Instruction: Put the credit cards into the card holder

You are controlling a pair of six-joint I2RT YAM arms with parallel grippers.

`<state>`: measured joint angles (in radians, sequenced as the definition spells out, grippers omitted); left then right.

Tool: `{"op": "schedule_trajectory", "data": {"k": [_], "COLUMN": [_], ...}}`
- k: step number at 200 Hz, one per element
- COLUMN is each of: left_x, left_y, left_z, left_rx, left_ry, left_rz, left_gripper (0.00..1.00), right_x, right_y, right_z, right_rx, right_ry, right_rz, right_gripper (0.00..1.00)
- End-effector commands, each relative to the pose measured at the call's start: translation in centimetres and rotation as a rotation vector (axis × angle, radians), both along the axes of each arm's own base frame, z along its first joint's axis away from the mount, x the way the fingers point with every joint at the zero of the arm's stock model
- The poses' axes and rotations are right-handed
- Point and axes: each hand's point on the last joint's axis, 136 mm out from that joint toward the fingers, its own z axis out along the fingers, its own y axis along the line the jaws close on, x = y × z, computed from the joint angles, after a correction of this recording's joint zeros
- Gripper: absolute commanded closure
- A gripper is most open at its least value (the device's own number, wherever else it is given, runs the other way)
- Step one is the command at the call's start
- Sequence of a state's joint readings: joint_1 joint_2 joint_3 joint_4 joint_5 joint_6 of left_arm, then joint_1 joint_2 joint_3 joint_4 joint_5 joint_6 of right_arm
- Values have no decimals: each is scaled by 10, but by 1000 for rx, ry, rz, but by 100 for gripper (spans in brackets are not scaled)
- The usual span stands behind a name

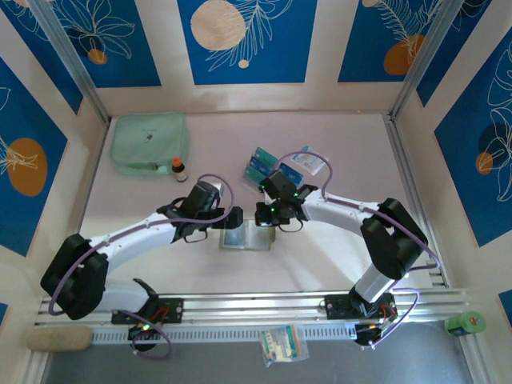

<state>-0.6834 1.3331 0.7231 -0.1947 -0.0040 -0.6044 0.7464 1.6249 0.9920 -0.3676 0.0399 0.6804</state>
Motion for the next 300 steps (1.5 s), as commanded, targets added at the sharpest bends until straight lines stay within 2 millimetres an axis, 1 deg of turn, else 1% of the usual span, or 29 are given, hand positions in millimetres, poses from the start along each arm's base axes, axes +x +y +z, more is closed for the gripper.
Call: {"op": "schedule_trajectory", "data": {"k": [1,47,98,135,155,179,198,236,263,300], "left_x": [4,4,-4,-7,-8,-10,-12,-16,-18,-19], "left_y": [-9,-19,-21,-23,-22,-21,-20,-18,-17,-16], "left_z": [0,-5,-20,-25,-28,-33,-38,-47,-51,-50], "left_rx": [-13,19,50,68,81,90,93,107,117,112], "left_ry": [-20,-17,5,3,3,9,16,27,32,22], "left_rz": [3,-16,-35,-49,-53,-54,-56,-63,-64,-62], "left_gripper": [0,0,0,0,0,0,0,0,0,0], "right_x": [-2,-1,-5,-4,-5,-9,-13,-14,-15,-16], "right_y": [-5,-6,-16,-18,-13,-2,2,4,9,15], "right_z": [4,3,-14,-29,-37,-44,-50,-49,-50,-53], "right_rx": [-7,-8,-53,-62,-50,-18,-8,13,45,71], "right_ry": [-20,-10,19,50,73,113,133,135,154,181], "right_rz": [-16,-12,-24,-23,-3,35,50,35,37,39], "right_gripper": [100,100,100,100,100,100,100,100,100,100]}}
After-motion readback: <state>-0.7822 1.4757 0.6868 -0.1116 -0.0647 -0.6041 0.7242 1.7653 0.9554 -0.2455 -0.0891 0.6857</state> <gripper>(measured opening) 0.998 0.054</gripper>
